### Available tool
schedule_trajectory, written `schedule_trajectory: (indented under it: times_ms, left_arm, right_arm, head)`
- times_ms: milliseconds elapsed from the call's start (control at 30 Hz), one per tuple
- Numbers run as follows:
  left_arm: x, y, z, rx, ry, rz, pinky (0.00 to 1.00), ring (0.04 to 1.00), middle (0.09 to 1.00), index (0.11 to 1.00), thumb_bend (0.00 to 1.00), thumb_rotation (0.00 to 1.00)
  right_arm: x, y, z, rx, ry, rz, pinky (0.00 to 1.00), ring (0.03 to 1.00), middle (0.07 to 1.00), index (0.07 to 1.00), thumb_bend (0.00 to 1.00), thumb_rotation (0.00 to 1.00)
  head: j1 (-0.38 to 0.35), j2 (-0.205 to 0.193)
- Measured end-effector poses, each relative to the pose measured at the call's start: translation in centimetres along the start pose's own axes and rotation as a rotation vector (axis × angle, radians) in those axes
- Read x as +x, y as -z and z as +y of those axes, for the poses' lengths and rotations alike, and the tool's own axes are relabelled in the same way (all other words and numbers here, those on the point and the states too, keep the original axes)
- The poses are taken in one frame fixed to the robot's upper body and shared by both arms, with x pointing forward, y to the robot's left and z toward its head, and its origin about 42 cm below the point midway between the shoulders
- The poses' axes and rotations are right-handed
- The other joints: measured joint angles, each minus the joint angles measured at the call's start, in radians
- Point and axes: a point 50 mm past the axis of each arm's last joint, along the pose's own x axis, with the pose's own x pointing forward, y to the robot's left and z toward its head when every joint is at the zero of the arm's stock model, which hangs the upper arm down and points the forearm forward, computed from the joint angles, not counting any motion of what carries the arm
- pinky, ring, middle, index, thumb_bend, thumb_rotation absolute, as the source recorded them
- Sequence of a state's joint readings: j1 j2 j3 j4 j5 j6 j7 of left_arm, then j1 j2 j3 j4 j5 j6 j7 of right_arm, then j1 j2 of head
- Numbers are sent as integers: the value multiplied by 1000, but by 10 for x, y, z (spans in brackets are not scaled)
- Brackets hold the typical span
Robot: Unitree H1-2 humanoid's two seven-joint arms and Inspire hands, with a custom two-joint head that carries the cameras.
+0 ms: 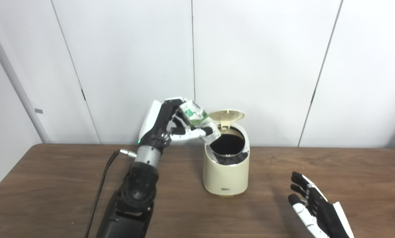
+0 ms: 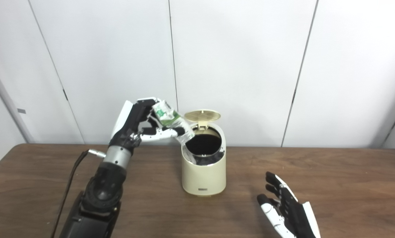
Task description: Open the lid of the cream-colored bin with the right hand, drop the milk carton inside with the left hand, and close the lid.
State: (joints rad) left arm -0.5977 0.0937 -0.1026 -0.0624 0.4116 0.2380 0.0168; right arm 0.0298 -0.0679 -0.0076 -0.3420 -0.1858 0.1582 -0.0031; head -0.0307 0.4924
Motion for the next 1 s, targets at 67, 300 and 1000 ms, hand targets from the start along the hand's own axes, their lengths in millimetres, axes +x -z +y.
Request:
schedule_trajectory:
  times_ms: [67,300,1000]
  left_arm:
    - [2,-1,-5,1,-3,-13,350,454,504,495,476,0]
    - [6,9,-20,7,19,-6,353,457,505,494,477,0]
    - [2,28,-48,-18,23,-37,317,432,527,510,471,0]
  right_arm:
    - [0,0,0,2,1,2,740,866,887,880,457,701]
    - [0,0,2,3,0,1,744,870,888,879,468,721]
    - [2,-3,10,3,8,-5,741,870,889,888,472,718]
  head:
    - [-2,-2]
    - [-6,-2]
    - [-28,-14]
